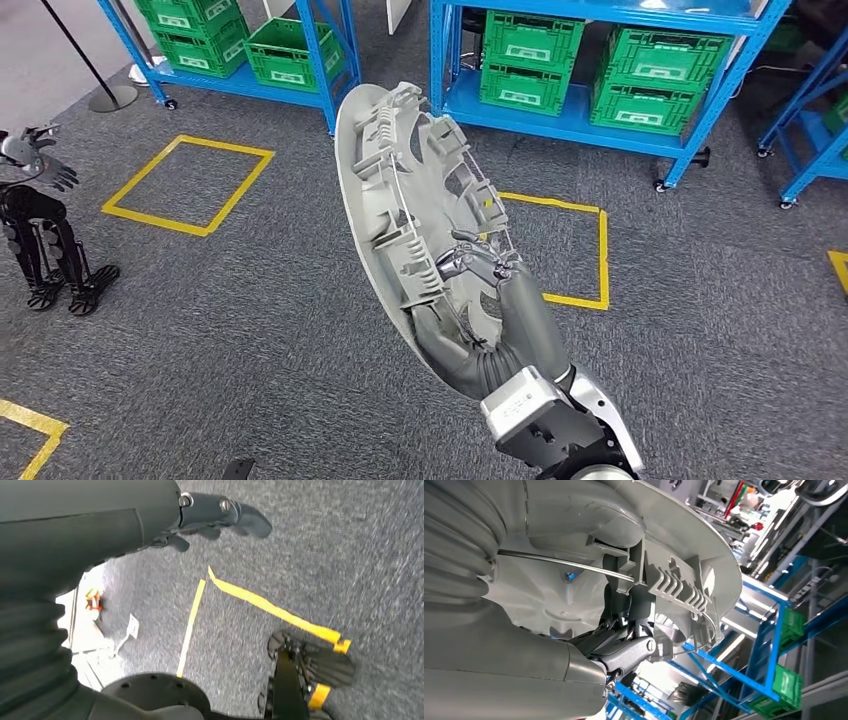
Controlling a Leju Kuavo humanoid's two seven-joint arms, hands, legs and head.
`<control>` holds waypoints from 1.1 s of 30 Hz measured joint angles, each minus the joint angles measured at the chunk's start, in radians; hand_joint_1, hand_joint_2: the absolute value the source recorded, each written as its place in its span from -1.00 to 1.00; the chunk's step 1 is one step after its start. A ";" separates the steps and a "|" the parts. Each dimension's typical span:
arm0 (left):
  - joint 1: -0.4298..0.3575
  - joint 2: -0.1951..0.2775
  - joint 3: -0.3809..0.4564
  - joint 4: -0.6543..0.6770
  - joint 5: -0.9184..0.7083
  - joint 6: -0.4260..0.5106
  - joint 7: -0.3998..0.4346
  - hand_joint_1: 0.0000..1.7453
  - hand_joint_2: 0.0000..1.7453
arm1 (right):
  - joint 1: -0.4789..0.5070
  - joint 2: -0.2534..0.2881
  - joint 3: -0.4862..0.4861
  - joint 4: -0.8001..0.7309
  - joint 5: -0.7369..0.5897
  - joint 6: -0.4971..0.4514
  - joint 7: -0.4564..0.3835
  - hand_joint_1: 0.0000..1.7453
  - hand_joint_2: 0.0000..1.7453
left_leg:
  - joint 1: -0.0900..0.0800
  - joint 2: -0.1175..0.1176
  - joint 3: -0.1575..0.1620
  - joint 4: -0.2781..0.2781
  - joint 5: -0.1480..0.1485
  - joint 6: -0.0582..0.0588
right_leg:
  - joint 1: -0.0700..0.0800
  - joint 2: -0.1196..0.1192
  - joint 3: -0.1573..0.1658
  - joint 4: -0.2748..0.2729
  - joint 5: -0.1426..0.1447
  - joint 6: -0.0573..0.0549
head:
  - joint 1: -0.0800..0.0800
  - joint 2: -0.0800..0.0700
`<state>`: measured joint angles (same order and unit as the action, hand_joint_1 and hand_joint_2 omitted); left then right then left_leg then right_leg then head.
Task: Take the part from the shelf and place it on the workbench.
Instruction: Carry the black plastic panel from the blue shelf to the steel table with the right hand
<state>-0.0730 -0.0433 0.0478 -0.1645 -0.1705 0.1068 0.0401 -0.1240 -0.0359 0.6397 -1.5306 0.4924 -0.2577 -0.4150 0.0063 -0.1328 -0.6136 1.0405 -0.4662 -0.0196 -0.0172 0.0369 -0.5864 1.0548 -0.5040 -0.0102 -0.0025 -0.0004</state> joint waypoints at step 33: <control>0.013 -0.003 0.000 0.002 0.001 0.015 -0.013 -1.00 1.00 | 0.009 -0.013 -0.001 -0.038 0.014 -0.006 0.001 1.00 1.00 | 0.001 0.042 -0.017 0.038 -0.030 -0.014 | 0.002 -0.013 0.012 -0.029 0.016 -0.014 | -0.006 0.000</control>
<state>-0.0601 -0.0462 0.0477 -0.1624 -0.1691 0.1222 0.0273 -0.1146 -0.0491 0.6384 -1.5689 0.5067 -0.2635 -0.4139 0.0071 -0.0909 -0.6305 1.0787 -0.4961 -0.0338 -0.0155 0.0244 -0.5741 1.0258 -0.4884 -0.0245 -0.0084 -0.0004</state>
